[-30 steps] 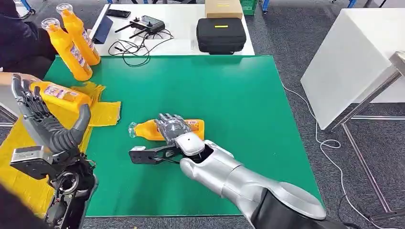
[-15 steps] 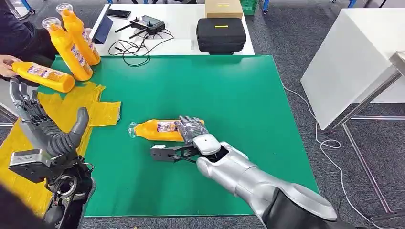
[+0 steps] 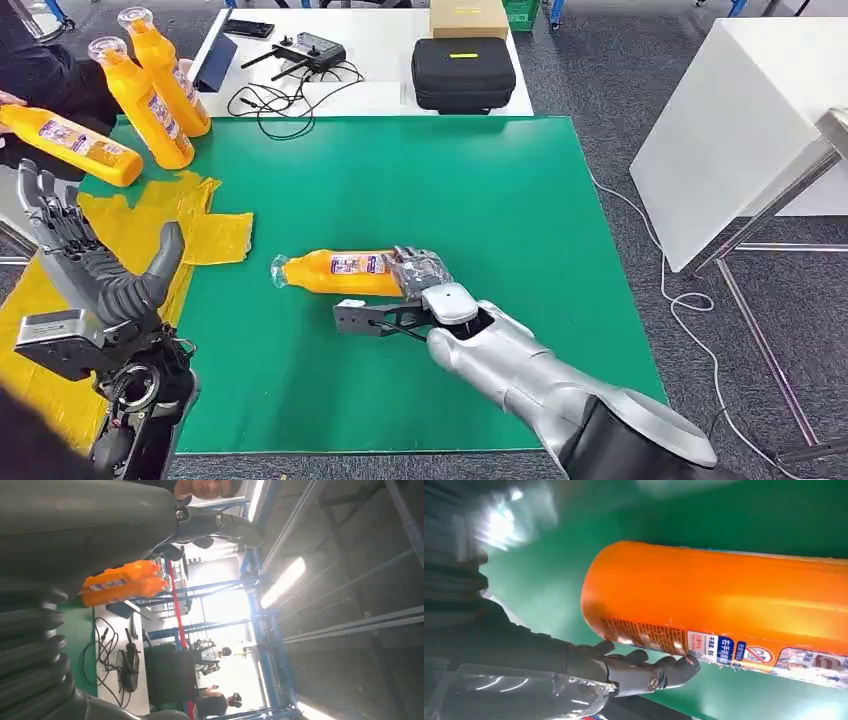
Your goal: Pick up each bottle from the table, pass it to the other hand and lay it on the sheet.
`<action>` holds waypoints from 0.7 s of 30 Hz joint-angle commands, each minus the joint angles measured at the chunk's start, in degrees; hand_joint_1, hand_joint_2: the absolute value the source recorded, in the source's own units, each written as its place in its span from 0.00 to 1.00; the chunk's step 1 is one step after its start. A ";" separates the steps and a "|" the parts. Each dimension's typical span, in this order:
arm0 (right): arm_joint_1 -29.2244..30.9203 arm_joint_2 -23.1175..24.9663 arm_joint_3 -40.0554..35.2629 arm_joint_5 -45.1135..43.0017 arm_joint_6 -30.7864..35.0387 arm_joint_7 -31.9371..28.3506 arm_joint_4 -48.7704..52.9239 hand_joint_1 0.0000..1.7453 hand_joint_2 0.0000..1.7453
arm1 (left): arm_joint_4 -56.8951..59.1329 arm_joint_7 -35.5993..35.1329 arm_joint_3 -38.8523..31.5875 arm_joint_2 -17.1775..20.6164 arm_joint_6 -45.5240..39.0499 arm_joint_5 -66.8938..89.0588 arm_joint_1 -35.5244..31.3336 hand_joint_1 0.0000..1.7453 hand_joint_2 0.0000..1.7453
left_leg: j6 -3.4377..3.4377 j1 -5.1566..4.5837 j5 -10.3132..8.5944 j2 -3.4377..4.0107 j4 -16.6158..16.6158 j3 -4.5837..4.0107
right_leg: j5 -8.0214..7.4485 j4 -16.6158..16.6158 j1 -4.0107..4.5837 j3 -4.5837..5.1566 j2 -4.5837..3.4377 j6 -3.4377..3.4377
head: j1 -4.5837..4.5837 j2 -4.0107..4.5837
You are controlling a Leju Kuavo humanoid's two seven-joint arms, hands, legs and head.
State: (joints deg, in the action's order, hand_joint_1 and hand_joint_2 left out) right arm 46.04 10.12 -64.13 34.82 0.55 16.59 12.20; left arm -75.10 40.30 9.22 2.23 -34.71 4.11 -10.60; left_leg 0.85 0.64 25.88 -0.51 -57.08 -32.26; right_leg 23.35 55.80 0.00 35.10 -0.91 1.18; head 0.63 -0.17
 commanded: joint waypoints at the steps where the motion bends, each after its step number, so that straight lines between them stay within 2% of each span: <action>1: -0.35 -0.52 2.86 -0.46 -1.92 1.31 -1.88 0.00 1.00 | 3.33 -0.30 1.44 0.75 0.65 -1.06 -2.18 0.00 1.00 | 0.00 -0.01 0.04 -0.07 0.07 0.19 | 0.07 -0.05 0.00 -0.20 0.14 0.02 | 0.00 0.00; 2: -0.42 -0.54 2.90 -0.48 -2.03 1.33 -1.89 0.08 1.00 | 3.35 -0.30 1.44 0.75 0.57 -1.07 -2.18 0.00 1.00 | 0.00 -0.01 0.03 -0.07 0.07 0.17 | 0.07 -0.05 0.00 -0.19 0.14 0.02 | 0.00 0.00; 3: -0.70 -0.71 3.14 -0.65 -2.45 1.42 -1.95 0.82 1.00 | 3.53 -0.30 1.63 0.68 0.71 -1.20 -2.41 0.00 1.00 | 0.00 0.00 0.12 -0.09 0.10 0.43 | 0.17 -0.07 0.02 -0.45 0.22 0.03 | 0.00 0.00; 4: -1.00 -0.84 3.16 -0.59 -2.84 1.44 -2.01 1.00 1.00 | 3.74 -0.30 1.79 0.67 0.59 -1.25 -2.56 0.00 1.00 | 0.00 -0.01 0.06 -0.12 0.09 0.30 | 0.12 -0.07 0.01 -0.33 0.22 0.02 | 0.00 0.00; 9: -2.07 -0.96 2.32 0.45 -4.15 1.51 -2.18 1.00 1.00 | 3.34 -0.30 1.85 1.19 -0.02 -1.97 -2.35 0.00 1.00 | 0.00 0.00 0.04 -0.12 0.11 0.31 | 0.09 -0.10 0.02 -0.33 0.19 0.02 | 0.02 0.00; 12: -2.75 -0.83 1.68 1.26 -5.12 1.75 -2.25 1.00 1.00 | 1.56 -0.30 1.50 1.53 -0.35 -2.40 -1.10 0.00 1.00 | 0.00 0.01 0.09 -0.17 0.16 0.70 | 0.16 -0.16 0.04 -0.73 0.30 0.02 | 0.02 0.00; 15: -3.49 -0.88 0.73 2.42 -6.53 2.41 -2.41 1.00 1.00 | 0.34 -0.30 1.00 1.52 -0.43 -2.76 -0.26 0.00 1.00 | -0.01 0.01 0.03 -0.11 0.13 0.65 | 0.07 -0.16 0.03 -0.64 0.18 0.00 | 0.02 0.00; 21: -3.81 -0.87 -0.33 3.56 -10.02 3.06 -2.77 0.98 1.00 | -0.58 -0.30 0.02 1.30 -0.12 -3.36 0.56 0.00 1.00 | -0.03 0.03 0.06 -0.14 0.17 1.16 | 0.08 -0.22 0.05 -1.18 0.22 -0.01 | 0.00 0.00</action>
State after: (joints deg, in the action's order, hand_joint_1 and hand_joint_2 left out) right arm 46.06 10.03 -62.86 38.12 -5.01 19.17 12.17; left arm -75.82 40.33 9.31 3.08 -34.95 1.25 -10.16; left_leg 0.82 0.63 25.97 -0.50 -57.04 -31.24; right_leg 23.41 55.73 0.00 34.14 -0.92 1.16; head 0.63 -0.17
